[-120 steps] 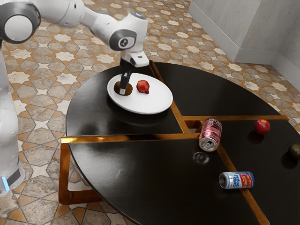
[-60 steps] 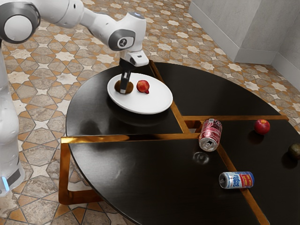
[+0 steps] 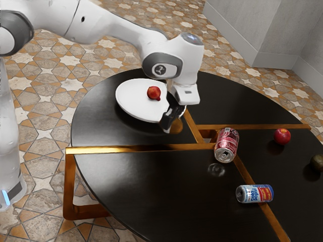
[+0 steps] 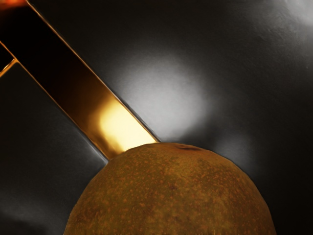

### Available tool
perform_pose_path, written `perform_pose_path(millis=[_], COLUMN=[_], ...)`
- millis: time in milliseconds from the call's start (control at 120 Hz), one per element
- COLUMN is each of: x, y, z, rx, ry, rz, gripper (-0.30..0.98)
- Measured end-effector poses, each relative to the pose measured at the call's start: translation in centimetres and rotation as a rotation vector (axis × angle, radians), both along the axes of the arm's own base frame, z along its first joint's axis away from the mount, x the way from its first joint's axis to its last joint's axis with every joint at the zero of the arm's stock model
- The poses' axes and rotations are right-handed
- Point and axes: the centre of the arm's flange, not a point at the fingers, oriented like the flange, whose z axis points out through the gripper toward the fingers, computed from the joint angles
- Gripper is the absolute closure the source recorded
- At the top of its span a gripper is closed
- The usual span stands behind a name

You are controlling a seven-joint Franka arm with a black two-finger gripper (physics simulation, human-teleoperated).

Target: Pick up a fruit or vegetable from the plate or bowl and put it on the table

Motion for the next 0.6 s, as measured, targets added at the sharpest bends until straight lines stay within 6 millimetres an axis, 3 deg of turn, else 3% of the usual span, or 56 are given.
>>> perform_pose_path(millis=[83, 175, 308, 467, 525, 600], x=[0.3, 0.3, 0.3, 0.4, 1.3, 2.4], y=[-2.5, -3.9, -3.6, -3.1, -3.1, -2.8], z=[-1.0, -1.6, -1.9, -1.6, 1.7, 12.8], rx=[-0.002, -0.004, -0.011, -0.015, -0.011, 0.061], ry=[0.020, 0.033, 0.042, 0.040, -0.014, -0.179], rz=[-0.022, -0.020, 0.015, 0.052, 0.055, 0.060], gripper=[0.37, 0.36, 0.15, 0.05, 0.03, 0.02])
